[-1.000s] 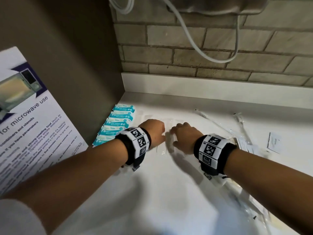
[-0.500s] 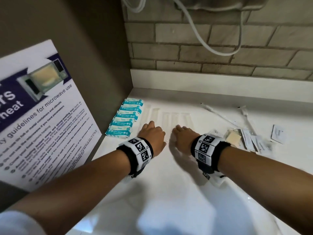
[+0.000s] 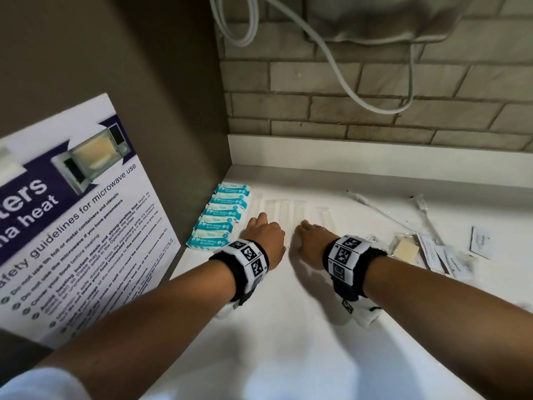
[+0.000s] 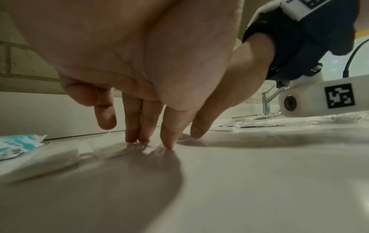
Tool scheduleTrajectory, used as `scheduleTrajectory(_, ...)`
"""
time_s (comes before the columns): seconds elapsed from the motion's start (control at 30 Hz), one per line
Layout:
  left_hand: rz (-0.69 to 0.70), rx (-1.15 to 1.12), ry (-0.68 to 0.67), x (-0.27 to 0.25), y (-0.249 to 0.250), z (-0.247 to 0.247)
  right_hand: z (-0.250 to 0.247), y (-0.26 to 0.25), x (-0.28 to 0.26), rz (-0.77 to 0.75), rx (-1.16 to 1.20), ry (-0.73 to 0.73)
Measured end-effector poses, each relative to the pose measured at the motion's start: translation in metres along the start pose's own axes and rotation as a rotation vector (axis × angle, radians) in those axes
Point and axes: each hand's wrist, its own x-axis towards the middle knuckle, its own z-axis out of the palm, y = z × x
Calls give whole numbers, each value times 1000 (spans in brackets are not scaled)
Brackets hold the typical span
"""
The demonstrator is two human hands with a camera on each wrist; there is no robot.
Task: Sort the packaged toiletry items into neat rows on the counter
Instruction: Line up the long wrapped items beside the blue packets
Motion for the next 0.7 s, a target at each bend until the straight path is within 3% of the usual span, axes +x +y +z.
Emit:
scheduleTrajectory(0.4,46,29,48,0,1,2,2,8,3,10,10,-17)
scheduleTrajectory(0.7,1,-25,44,1,2,0,2,9,5,18,36,-15)
